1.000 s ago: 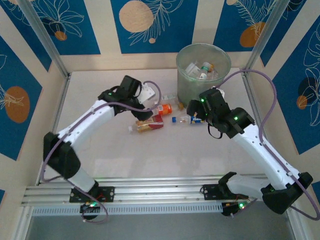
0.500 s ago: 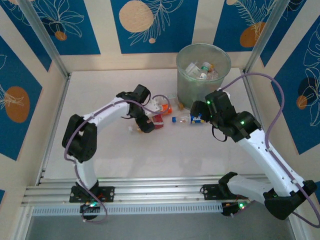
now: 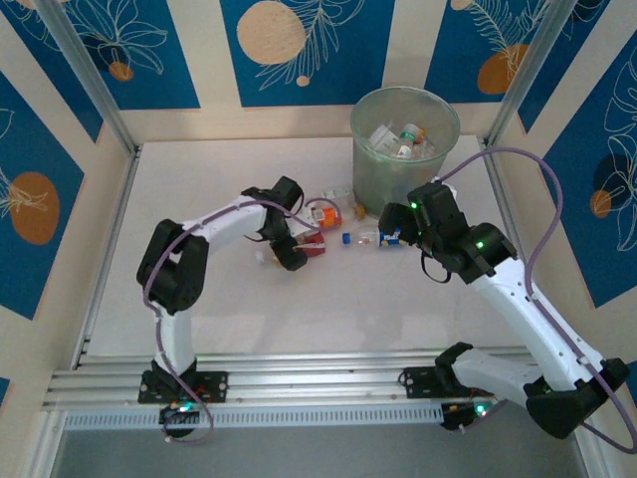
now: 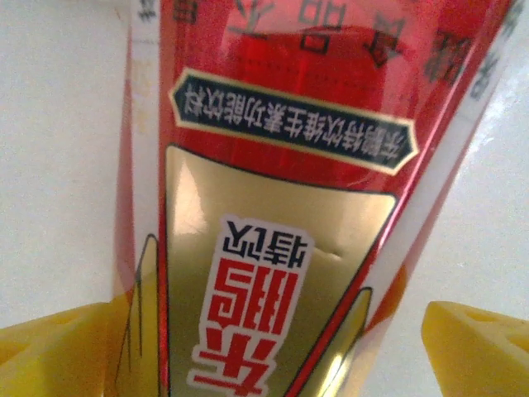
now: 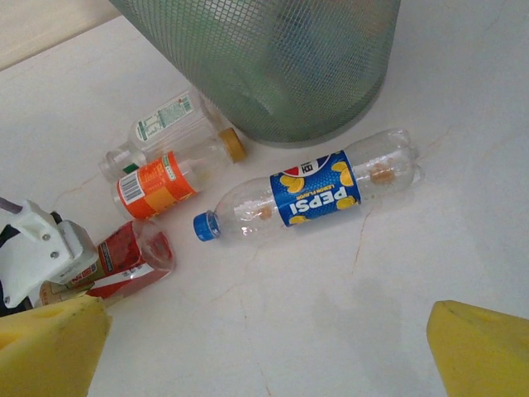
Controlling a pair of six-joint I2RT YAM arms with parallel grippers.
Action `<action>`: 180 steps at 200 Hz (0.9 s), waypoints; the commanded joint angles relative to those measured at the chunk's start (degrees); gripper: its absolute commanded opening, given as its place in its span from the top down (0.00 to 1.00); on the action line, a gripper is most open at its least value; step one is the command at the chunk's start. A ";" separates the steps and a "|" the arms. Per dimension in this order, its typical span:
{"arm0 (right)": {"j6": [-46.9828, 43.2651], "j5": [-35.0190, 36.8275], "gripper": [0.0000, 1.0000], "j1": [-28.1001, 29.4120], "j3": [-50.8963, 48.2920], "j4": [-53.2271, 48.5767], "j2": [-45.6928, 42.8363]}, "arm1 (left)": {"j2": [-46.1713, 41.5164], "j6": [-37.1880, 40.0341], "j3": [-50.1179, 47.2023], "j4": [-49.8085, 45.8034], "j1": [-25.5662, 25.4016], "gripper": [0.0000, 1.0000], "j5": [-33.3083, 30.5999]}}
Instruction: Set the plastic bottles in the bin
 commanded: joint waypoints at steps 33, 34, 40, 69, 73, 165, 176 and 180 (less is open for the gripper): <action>0.87 -1.08 0.01 -0.42 -1.25 2.37 -1.20 | 1.75 0.81 -1.77 0.28 1.00 0.27 -1.33; 0.83 -1.12 0.01 -0.42 -1.24 2.39 -1.21 | 1.73 0.81 -1.77 0.32 1.03 0.27 -1.38; 0.86 -1.20 0.01 -0.42 -1.33 2.41 -1.19 | 1.64 0.73 -1.77 0.17 0.96 0.30 -1.40; 1.03 -1.48 0.01 -0.42 -1.74 2.84 -1.23 | -0.46 0.72 -2.36 -0.21 0.96 0.44 -1.16; 1.05 -1.63 0.01 -0.47 -1.89 2.97 -1.24 | -0.82 0.64 -2.43 -0.34 0.96 0.44 -1.16; 3.25 -19.17 0.01 -2.08 -9.00 16.82 -1.88 | -18.45 -3.37 -5.61 3.46 0.96 0.45 8.94; 4.23 -22.56 0.01 -2.41 -10.54 20.29 -2.17 | -19.87 -5.05 -5.70 5.54 0.98 0.45 10.25; 4.66 -23.61 0.01 -2.51 -11.12 21.45 -2.26 | -20.30 -5.67 -5.69 6.23 0.96 0.46 11.04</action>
